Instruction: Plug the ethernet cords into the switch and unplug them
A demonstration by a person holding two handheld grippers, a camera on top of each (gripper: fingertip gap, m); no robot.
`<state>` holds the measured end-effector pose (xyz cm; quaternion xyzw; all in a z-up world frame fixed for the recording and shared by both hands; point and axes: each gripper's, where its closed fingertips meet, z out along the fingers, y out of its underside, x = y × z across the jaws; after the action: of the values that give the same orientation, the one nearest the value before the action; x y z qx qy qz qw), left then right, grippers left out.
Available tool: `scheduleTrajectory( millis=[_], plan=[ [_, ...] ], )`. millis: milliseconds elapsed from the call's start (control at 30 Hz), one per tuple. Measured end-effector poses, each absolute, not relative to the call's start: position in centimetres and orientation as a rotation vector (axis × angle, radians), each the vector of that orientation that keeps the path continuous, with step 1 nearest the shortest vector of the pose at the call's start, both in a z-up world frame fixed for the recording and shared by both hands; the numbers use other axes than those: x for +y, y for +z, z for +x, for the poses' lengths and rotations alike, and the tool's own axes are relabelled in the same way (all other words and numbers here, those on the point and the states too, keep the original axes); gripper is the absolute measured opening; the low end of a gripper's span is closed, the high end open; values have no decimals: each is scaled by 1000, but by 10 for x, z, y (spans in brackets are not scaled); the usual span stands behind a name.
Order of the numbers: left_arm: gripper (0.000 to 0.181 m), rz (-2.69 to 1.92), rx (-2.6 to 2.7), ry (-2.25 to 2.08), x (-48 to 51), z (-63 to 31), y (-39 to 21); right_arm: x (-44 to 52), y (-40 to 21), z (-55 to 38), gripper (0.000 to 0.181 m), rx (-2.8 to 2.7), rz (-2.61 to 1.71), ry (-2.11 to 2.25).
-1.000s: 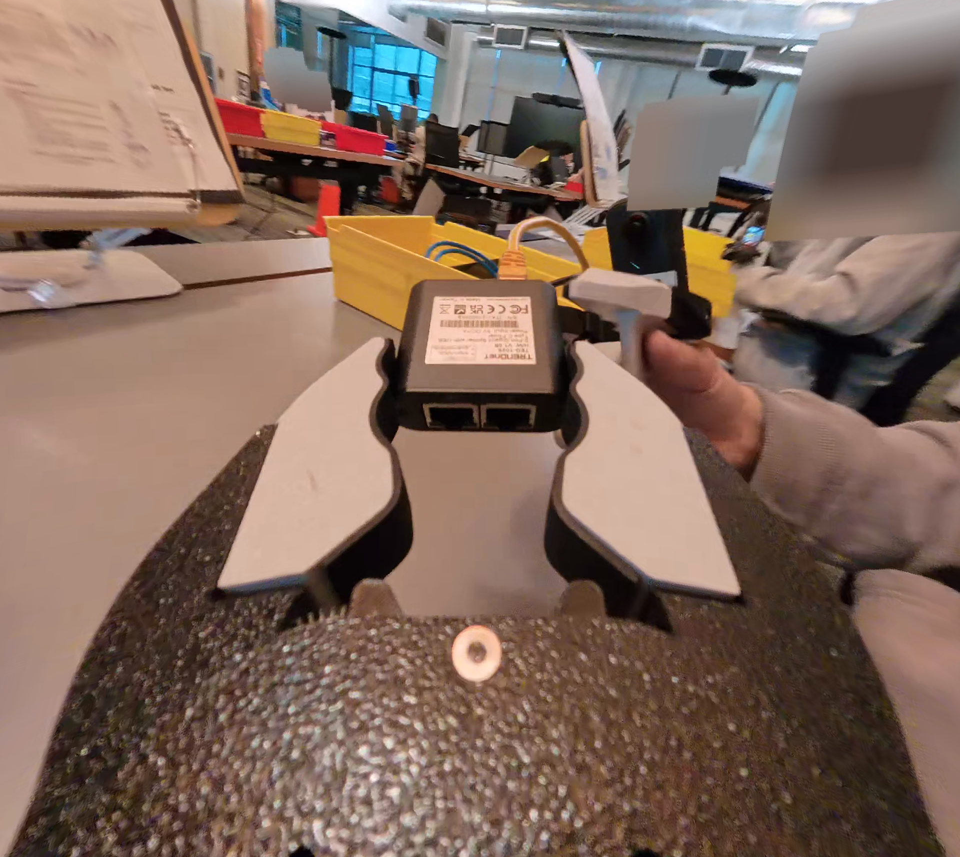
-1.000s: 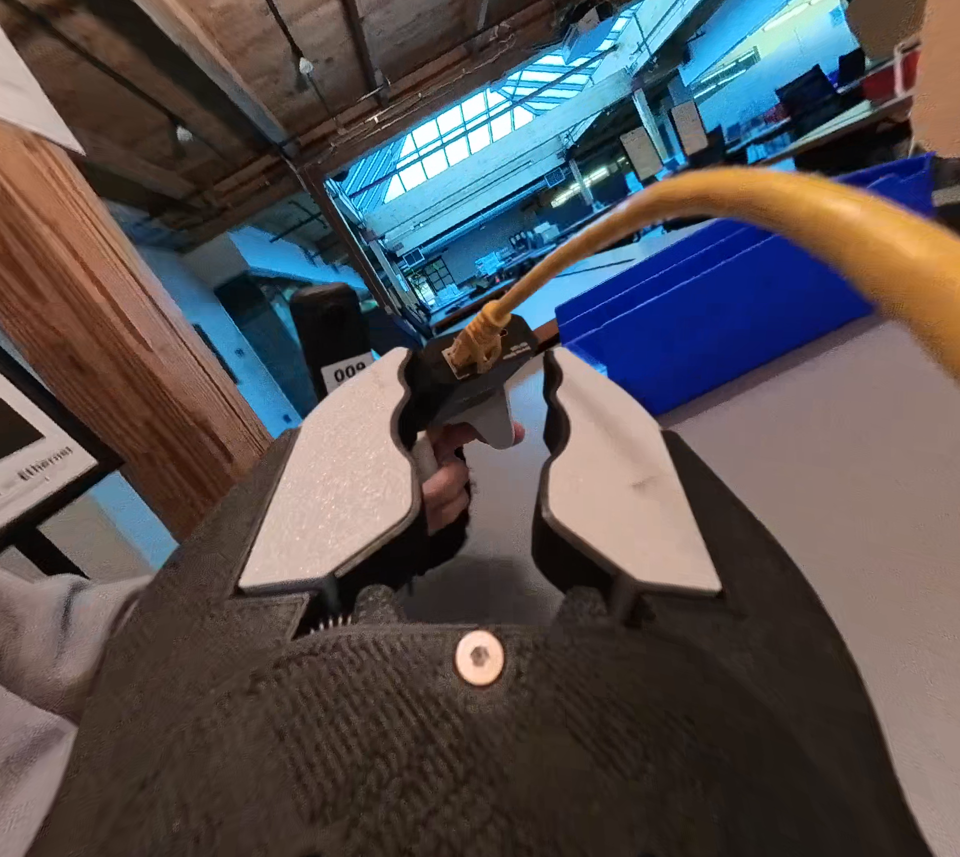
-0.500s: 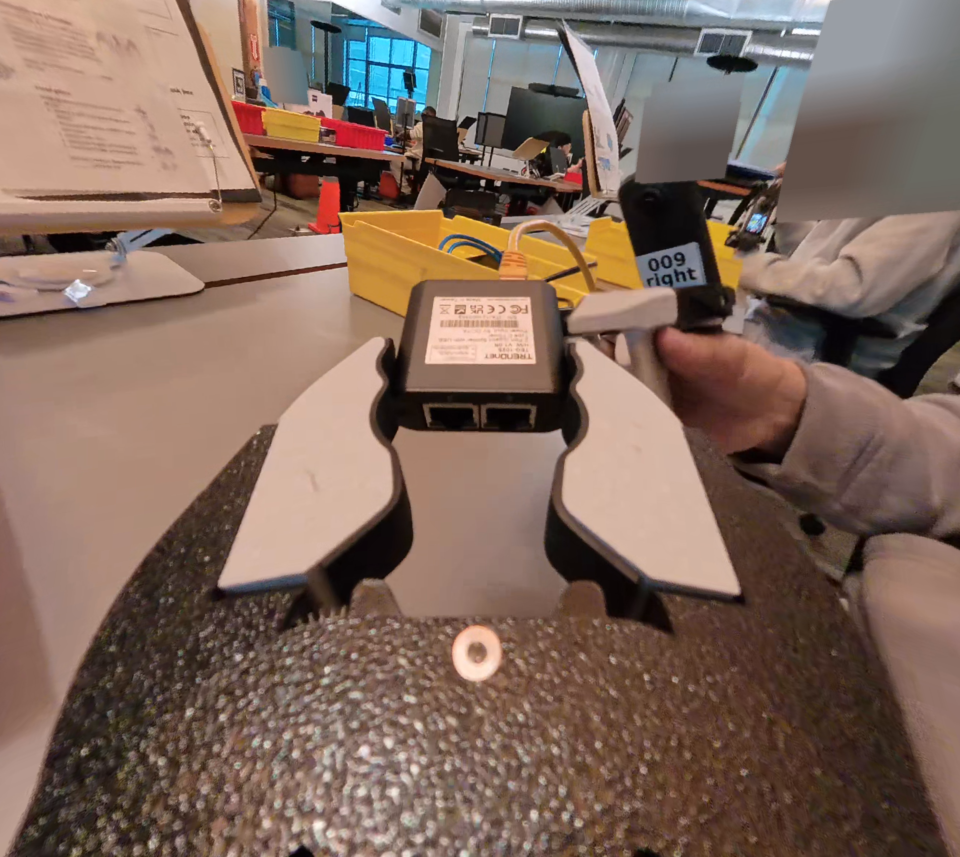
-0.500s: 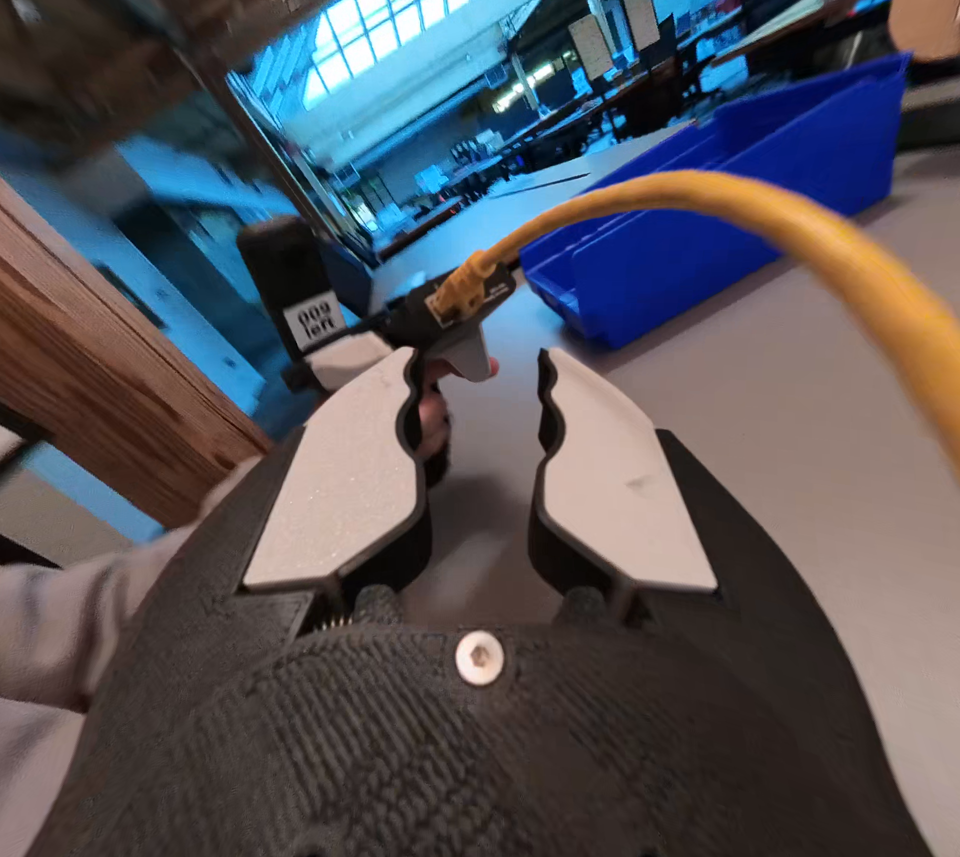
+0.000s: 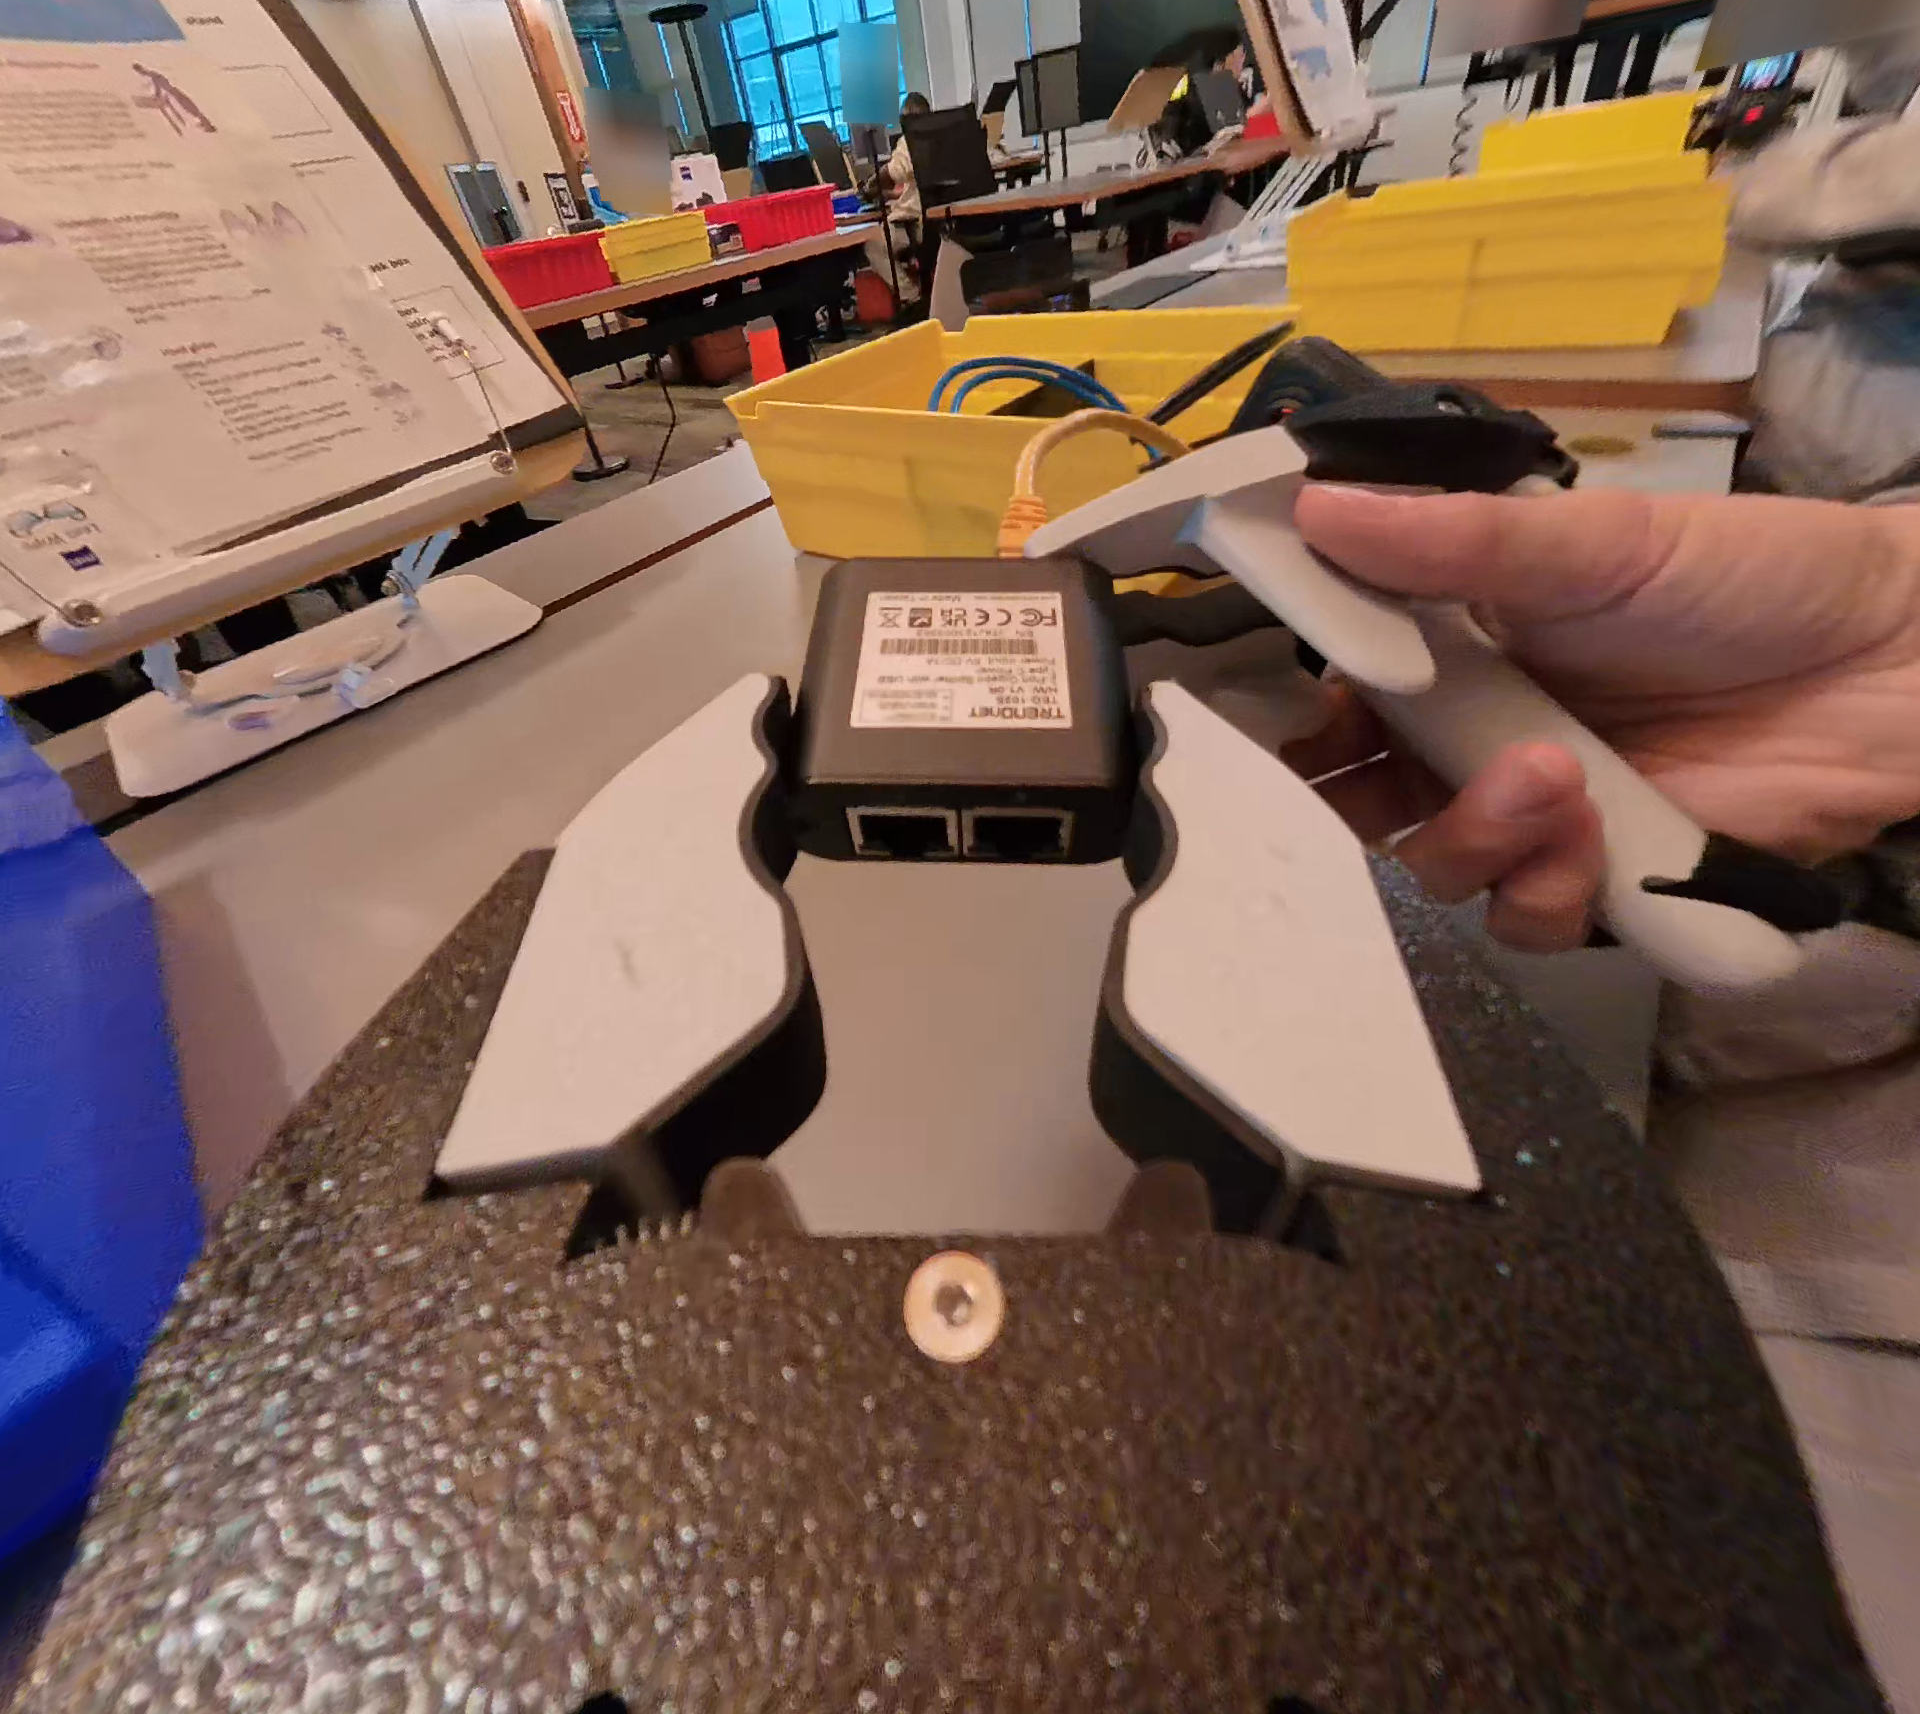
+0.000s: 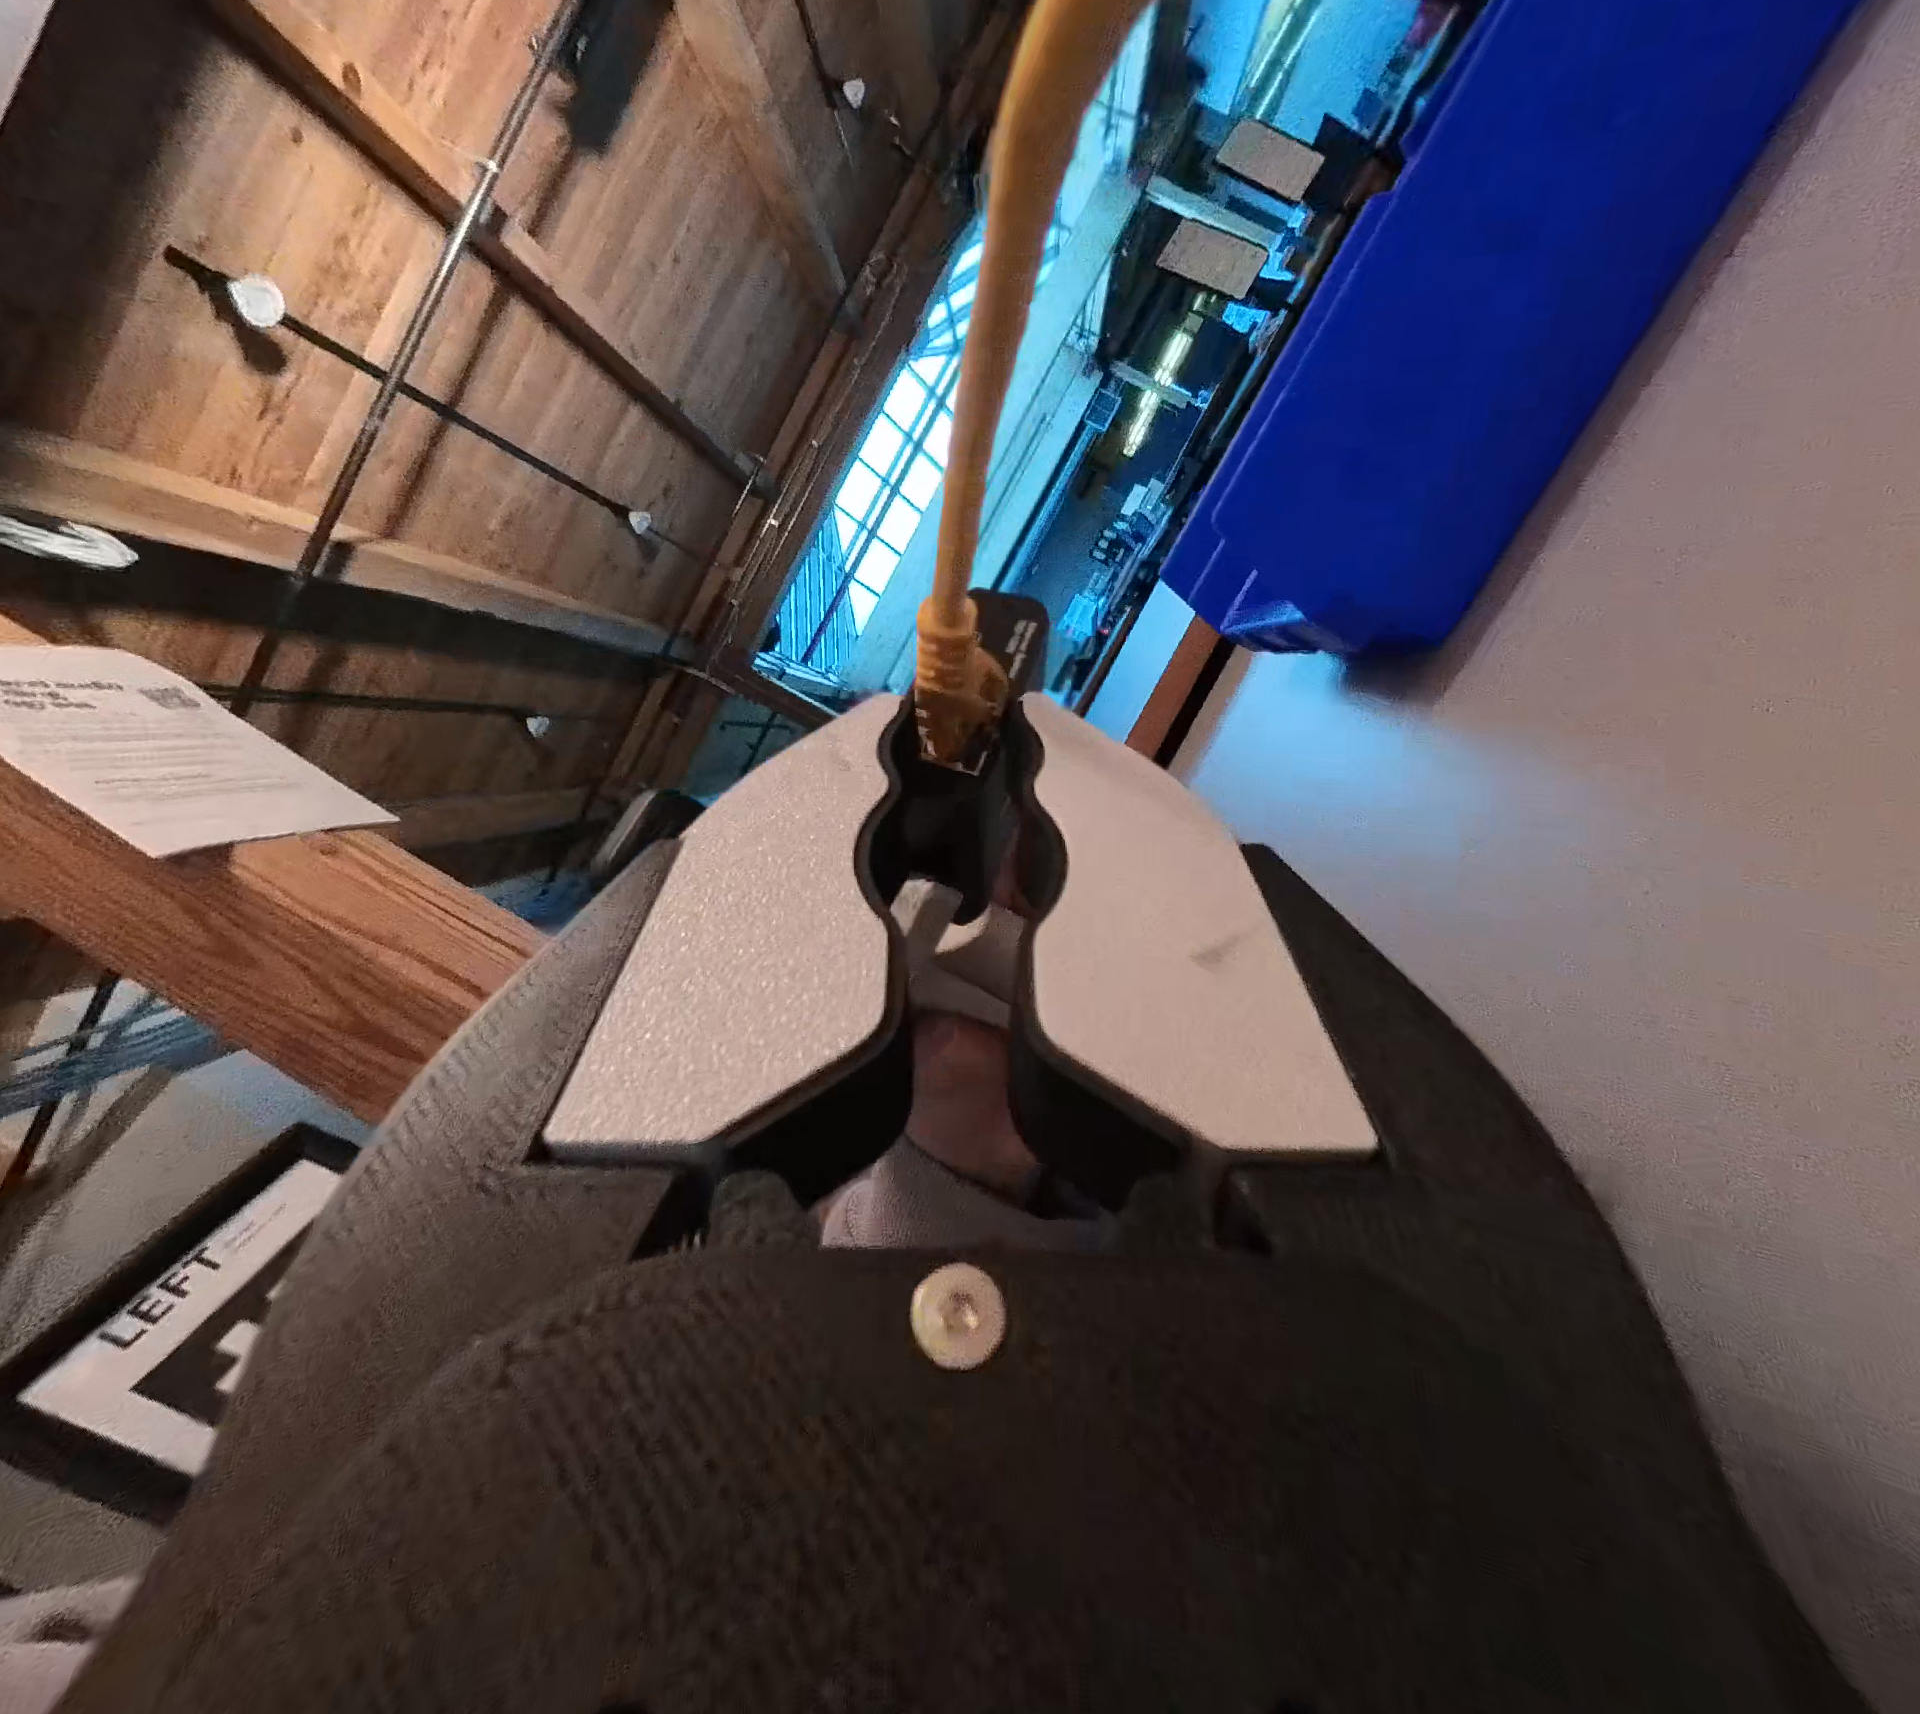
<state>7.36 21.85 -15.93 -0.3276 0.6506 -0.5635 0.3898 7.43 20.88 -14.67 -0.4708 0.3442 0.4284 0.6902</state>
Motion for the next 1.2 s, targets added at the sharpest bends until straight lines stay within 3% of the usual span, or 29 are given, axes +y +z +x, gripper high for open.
scheduleTrajectory(
  millis=[467,767,1000,1200],
  plan=[
    [63,-648,1455,-1404,208,71,-144,200,-149,75,12,838,-732,1172],
    [66,-629,1474,-1390,208,70,-147,202,-142,70,12,731,-966,1009],
    [80,-615,1481,-1396,204,71,-151,202,-142,69,11,771,-939,1043],
    [81,-653,1466,-1364,201,76,-155,200,-139,72,11,761,-918,1008]
  ],
)
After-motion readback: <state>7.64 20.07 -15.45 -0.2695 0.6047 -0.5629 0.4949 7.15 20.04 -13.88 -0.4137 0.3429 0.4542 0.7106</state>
